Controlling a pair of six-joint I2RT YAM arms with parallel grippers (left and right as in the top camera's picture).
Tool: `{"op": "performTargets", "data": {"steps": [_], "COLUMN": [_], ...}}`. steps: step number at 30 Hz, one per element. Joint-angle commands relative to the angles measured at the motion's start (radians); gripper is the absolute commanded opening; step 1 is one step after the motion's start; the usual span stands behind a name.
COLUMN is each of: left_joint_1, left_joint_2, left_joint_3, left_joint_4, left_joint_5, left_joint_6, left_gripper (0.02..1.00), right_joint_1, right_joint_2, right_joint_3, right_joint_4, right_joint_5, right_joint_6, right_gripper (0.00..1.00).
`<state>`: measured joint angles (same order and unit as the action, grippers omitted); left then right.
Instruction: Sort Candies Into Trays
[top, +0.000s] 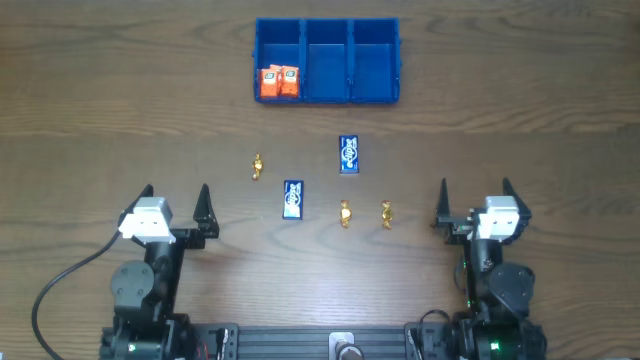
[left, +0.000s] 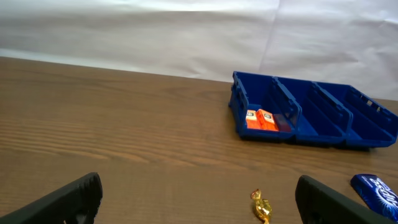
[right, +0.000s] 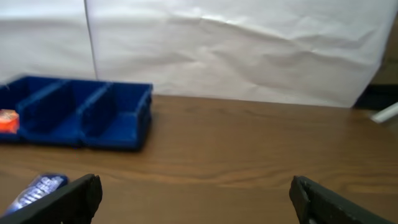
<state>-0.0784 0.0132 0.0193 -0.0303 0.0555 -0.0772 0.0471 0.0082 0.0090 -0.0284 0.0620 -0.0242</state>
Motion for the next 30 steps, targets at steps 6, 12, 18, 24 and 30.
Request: {"op": "performTargets", "data": {"steps": [6,12,18,24,30], "left_joint_1": [0.007,0.007,0.007,0.007,0.007], "left_joint_2": [-0.009,-0.009,-0.009,-0.009,-0.009], "left_joint_3": [-0.014,-0.014,-0.014,-0.014,-0.014], "left_joint_4": [-0.044,-0.044,-0.044,-0.044,-0.044], "left_joint_5": [0.013,0.013,0.013,0.013,0.013], "left_joint_6": [0.011,0.011,0.011,0.011,0.011], "left_gripper": [0.998,0.998,0.998,0.996,0.998], "right_joint_1": [0.000,0.270,0.585,0.789,0.840], "right_joint_2": [0.612,1.260,1.708,1.938,2.065], "right_joint_3": [0.497,1.048,1.431,1.503,1.503], "right_joint_4": [-0.139,-0.446,-0.735,-0.800,-0.842], "right_joint_5": [-0.365,-0.257,-0.114,-0.019,-0.012], "right_joint_6": [0.290,0.284,0.451,0.693,0.850], "right_gripper": [0.998,0.998,0.998,0.998,0.998]}}
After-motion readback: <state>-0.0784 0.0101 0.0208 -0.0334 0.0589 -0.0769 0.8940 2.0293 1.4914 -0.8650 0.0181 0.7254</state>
